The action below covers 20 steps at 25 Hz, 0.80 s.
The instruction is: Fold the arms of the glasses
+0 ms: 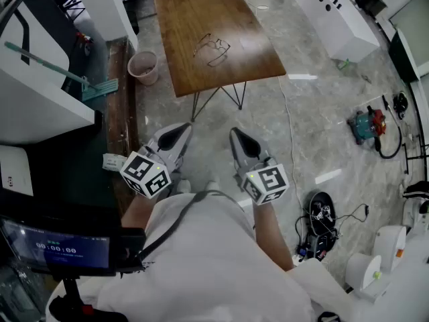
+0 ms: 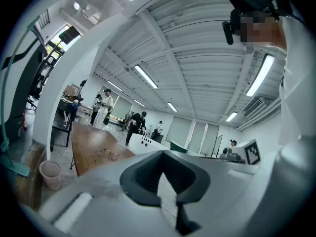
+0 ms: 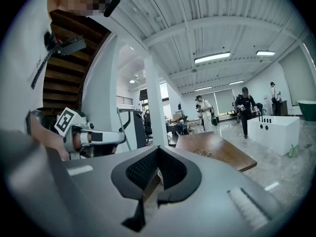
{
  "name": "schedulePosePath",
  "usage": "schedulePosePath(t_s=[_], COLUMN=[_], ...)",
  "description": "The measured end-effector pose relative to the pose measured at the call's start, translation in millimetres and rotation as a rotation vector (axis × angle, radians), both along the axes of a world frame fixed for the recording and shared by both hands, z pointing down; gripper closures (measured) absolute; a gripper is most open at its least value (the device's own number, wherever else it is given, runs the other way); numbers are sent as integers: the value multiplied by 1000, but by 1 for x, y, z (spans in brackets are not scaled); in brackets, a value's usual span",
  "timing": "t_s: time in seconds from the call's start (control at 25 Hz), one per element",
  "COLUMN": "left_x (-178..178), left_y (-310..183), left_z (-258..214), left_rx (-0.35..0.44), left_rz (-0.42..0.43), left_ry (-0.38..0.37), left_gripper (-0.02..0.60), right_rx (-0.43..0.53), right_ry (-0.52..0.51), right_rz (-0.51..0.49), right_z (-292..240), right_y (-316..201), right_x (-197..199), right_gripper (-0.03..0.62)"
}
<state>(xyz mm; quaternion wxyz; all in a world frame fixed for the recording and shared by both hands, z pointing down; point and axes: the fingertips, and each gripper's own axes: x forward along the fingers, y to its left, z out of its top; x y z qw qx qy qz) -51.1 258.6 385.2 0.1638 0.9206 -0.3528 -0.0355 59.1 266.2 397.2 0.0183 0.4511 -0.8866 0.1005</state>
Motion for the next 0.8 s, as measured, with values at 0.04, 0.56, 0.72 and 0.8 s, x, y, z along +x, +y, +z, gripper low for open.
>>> schedulePosePath(t_s=[0.04,0.56,0.72,0.8], left_x=[-1,-19,-29,-35], left_y=[1,0,-2,-3], left_z=[0,-2,1,3], left_rx=[1,3,5,-2], left_rz=[2,36,57,66], left_ry=[2,5,-12,-5], left_gripper=[578,577,577,577], right_rx=[4,-1,-9,-12], right_ry=[-4,-5,-26,-31], right_rz=[1,26,65,80], right_z=[0,-4,-4,-3], right_y=[1,1,-2,-3], right_x=[-1,-20,-25,-28], right_gripper=[586,586,585,585])
